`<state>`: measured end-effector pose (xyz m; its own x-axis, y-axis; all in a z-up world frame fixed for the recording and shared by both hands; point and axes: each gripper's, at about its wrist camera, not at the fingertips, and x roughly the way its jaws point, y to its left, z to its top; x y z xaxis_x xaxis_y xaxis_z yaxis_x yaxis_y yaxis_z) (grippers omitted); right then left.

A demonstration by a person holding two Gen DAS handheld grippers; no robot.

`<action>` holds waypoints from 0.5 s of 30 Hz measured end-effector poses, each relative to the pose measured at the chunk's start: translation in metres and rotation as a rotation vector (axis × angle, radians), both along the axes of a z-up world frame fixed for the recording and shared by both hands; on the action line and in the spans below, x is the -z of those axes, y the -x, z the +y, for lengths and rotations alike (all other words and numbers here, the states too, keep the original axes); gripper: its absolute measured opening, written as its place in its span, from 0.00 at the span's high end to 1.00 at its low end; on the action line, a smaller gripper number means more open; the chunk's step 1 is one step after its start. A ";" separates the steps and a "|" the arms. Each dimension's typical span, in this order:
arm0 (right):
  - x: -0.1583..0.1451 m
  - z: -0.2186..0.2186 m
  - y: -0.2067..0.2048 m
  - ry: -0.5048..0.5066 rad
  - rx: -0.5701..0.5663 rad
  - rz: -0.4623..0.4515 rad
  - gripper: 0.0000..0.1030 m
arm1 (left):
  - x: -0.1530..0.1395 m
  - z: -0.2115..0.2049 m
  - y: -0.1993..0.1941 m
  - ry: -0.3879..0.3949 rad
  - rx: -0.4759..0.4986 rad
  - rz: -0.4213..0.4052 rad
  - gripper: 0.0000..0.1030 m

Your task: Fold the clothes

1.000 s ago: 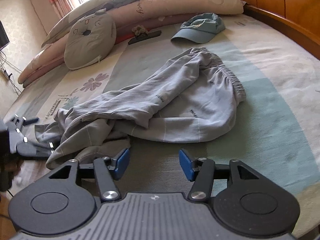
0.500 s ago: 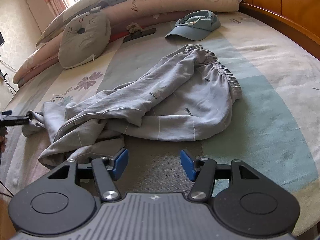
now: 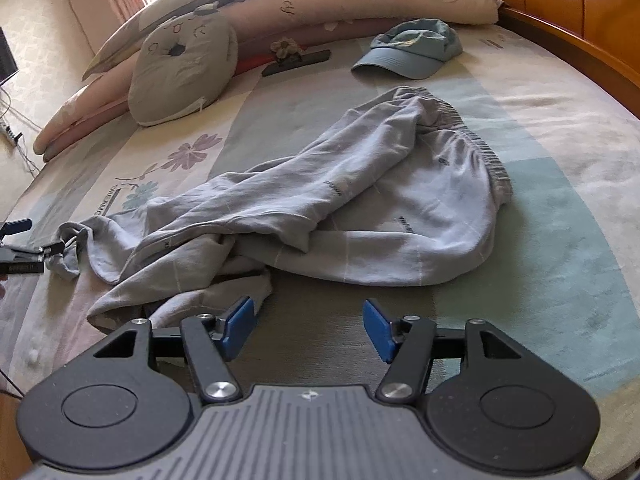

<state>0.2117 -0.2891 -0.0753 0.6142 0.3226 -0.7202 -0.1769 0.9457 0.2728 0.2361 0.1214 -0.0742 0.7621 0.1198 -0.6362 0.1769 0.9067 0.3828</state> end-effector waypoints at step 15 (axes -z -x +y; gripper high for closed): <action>-0.002 -0.004 0.008 0.014 0.005 -0.006 0.32 | 0.039 0.039 -0.066 -0.242 -0.350 0.038 0.01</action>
